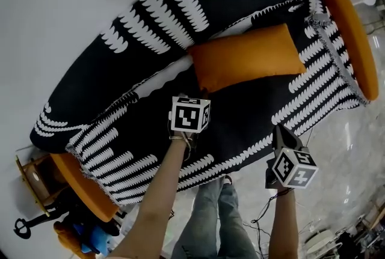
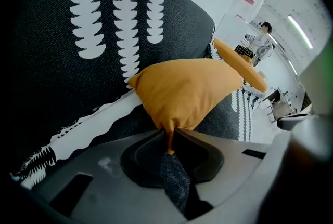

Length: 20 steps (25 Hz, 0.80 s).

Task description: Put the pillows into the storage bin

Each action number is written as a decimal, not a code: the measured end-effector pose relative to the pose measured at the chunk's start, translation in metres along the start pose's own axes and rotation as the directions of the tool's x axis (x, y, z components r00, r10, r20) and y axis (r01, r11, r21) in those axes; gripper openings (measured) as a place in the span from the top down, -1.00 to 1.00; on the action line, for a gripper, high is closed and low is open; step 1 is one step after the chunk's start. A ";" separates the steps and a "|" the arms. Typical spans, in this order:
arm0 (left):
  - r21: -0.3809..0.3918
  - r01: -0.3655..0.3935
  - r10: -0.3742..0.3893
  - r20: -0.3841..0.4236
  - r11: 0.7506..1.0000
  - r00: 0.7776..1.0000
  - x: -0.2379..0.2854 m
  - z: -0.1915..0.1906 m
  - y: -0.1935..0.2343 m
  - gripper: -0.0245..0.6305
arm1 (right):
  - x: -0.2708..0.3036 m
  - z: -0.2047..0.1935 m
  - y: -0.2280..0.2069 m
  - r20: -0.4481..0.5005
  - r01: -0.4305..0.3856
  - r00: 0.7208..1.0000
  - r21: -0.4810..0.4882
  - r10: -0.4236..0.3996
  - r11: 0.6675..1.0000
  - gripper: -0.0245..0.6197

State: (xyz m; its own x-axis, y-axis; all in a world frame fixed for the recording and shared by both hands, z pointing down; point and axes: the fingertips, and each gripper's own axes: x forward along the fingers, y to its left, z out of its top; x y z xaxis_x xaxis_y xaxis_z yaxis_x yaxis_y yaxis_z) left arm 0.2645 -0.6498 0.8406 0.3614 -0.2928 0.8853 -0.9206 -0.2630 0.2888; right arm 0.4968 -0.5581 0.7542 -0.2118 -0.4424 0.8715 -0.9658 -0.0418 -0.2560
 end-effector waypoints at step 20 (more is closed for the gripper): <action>0.033 0.025 -0.029 0.122 0.999 0.992 -0.060 0.037 -0.066 0.84 | -0.084 0.036 -0.031 0.106 0.084 0.991 0.018 -0.085 0.996 0.92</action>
State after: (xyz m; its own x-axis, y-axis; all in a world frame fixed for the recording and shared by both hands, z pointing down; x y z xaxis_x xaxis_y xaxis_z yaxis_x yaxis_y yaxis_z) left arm 0.3090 -0.6490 0.7550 0.4034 -0.3954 0.8252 -0.9057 -0.3007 0.2987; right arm 0.5500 -0.5514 0.6739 -0.1116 -0.5300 0.8406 -0.9774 -0.0945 -0.1893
